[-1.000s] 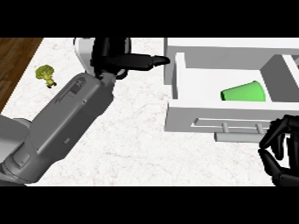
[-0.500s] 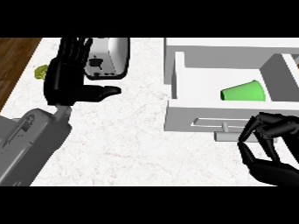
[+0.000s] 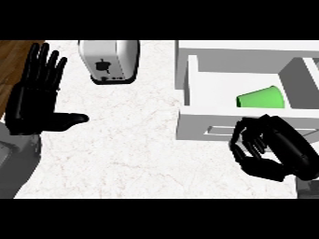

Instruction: Pick up the cup, place it into the drawer and close the drawer

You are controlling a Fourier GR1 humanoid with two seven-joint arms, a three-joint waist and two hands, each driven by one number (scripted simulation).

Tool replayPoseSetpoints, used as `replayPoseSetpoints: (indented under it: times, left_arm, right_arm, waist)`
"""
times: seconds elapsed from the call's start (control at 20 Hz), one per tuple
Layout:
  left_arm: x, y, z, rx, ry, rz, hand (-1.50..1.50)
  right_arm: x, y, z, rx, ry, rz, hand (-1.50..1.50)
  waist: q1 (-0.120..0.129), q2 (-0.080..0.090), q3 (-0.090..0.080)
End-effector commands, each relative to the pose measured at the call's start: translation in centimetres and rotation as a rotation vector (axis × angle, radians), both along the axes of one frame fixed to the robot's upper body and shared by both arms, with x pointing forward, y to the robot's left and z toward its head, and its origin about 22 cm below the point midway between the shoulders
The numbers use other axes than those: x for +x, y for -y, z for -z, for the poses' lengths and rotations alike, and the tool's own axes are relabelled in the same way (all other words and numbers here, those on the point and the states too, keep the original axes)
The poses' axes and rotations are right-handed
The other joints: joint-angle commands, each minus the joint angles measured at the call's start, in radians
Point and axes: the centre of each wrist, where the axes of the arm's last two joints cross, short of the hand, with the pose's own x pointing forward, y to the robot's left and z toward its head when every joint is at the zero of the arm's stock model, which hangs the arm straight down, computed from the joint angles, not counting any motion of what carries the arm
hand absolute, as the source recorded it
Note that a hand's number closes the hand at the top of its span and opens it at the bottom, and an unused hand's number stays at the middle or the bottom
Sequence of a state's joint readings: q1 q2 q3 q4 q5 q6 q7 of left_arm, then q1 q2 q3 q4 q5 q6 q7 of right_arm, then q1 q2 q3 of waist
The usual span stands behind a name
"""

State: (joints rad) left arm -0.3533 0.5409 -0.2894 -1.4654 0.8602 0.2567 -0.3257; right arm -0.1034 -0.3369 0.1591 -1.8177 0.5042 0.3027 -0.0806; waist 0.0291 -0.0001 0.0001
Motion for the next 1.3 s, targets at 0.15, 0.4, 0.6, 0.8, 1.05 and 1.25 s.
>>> replayPoseSetpoints:
  times: [0.15, 0.4, 0.6, 0.8, 1.05, 1.25]
  left_arm:
    - [-3.7, -3.6, 2.9, -0.005, -0.013, 0.006, -1.5]
    - [-3.9, -5.5, 2.6, -0.014, -0.007, -0.007, -1.5]
    - [-3.5, -6.5, 2.0, -0.004, 0.0, -0.012, -1.5]
    - [-5.8, -8.3, 2.4, -0.013, 0.005, 0.005, -1.5]
    - [-5.0, -7.9, 4.7, -0.009, 0.009, -0.007, -1.5]
    - [-5.6, -8.7, 5.3, -0.035, 0.006, 0.018, -1.5]
  right_arm:
    - [3.9, -2.4, 4.4, -0.131, 0.006, 0.001, -1.5]
    - [6.0, -3.8, 7.5, -0.236, -0.042, 0.021, -1.5]
    - [7.5, -3.0, 10.2, -0.262, -0.079, 0.014, -1.5]
    - [10.4, -2.1, 10.8, -0.219, -0.094, 0.042, -1.5]
    - [13.7, -1.4, 10.4, -0.195, -0.116, 0.035, -1.5]
    - [15.6, -1.3, 9.2, -0.165, -0.152, 0.02, -1.5]
  waist:
    - [-0.009, 0.002, 0.0]
    - [-0.011, 0.002, 0.0]
    - [-0.018, 0.003, 0.0]
    - [-0.007, 0.004, 0.001]
    - [-0.003, 0.009, 0.001]
    - [0.001, 0.009, 0.001]
